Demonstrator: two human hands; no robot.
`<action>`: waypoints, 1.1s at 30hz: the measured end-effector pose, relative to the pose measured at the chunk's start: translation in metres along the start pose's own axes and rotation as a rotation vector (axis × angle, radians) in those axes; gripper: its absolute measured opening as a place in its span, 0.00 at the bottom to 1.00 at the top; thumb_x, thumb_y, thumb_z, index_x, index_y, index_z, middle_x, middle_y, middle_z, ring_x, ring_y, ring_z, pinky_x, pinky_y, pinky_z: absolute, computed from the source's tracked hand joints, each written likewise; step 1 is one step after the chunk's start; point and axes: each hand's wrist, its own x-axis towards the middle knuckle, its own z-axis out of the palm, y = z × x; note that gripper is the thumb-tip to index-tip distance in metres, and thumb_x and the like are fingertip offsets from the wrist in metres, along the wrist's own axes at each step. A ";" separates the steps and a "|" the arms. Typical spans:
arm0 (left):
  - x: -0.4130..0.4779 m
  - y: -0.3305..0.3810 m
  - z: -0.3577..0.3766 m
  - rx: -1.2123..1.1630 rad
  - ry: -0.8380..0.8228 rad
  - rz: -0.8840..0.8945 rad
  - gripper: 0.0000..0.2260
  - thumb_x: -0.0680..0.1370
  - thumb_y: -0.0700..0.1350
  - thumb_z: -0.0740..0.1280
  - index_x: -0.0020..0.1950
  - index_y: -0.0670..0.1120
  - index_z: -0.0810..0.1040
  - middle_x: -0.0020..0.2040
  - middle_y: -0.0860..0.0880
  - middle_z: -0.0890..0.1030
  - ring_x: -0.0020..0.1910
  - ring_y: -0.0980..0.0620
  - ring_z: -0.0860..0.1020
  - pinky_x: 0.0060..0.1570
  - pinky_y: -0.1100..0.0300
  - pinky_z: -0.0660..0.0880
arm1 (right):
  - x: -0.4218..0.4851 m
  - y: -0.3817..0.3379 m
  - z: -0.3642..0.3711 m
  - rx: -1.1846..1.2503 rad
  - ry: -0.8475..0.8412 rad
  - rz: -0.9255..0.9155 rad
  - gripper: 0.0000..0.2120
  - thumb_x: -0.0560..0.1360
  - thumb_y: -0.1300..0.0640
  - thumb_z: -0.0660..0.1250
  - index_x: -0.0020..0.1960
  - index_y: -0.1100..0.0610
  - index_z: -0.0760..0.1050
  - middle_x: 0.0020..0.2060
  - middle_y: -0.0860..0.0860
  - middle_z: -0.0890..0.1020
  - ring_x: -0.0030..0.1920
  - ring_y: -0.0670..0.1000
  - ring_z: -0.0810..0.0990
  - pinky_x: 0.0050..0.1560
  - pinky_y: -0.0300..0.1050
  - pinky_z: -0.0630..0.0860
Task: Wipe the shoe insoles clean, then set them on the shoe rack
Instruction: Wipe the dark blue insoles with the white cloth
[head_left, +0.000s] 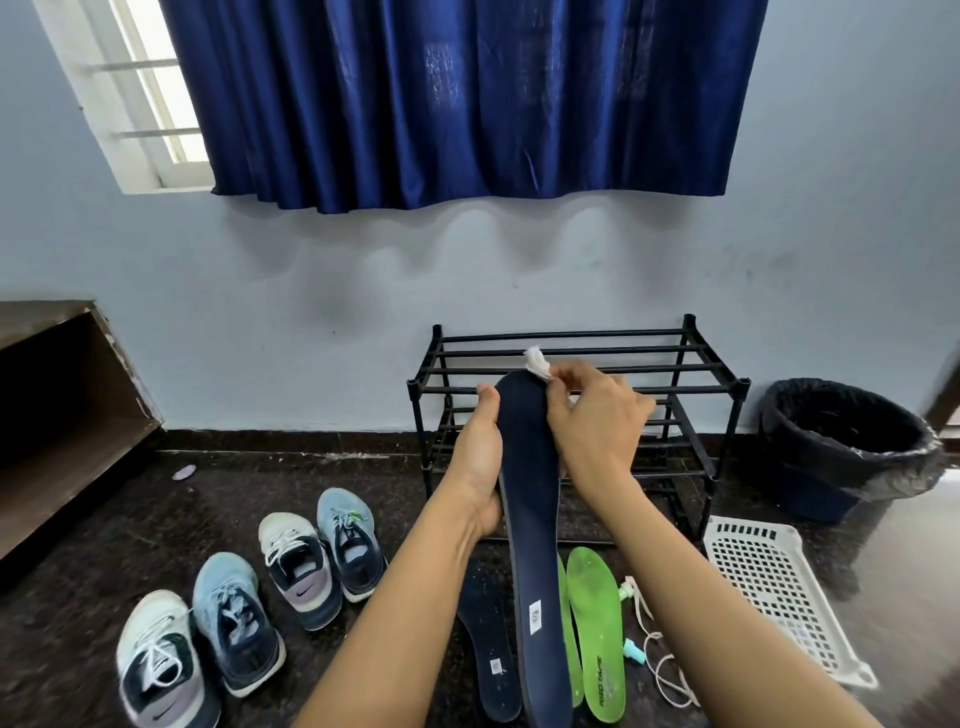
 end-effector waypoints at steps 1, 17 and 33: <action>-0.001 0.001 0.000 -0.008 -0.005 -0.005 0.28 0.81 0.63 0.52 0.57 0.42 0.80 0.41 0.43 0.85 0.38 0.49 0.84 0.35 0.59 0.78 | 0.000 0.000 0.000 0.007 0.017 -0.008 0.09 0.76 0.54 0.61 0.52 0.49 0.79 0.43 0.48 0.83 0.49 0.54 0.75 0.51 0.51 0.60; 0.007 0.014 -0.010 -0.124 0.031 -0.004 0.31 0.80 0.66 0.51 0.52 0.41 0.82 0.38 0.42 0.84 0.33 0.47 0.83 0.31 0.61 0.78 | -0.024 0.000 0.005 -0.042 -0.063 -0.311 0.05 0.70 0.57 0.70 0.43 0.49 0.82 0.36 0.47 0.83 0.42 0.56 0.75 0.42 0.48 0.59; 0.010 0.007 -0.005 -0.026 -0.005 0.057 0.29 0.80 0.65 0.51 0.48 0.45 0.81 0.37 0.45 0.83 0.35 0.50 0.82 0.32 0.61 0.78 | -0.016 -0.008 0.013 0.159 -0.001 -0.249 0.06 0.70 0.59 0.68 0.45 0.54 0.82 0.38 0.52 0.84 0.41 0.58 0.76 0.44 0.51 0.68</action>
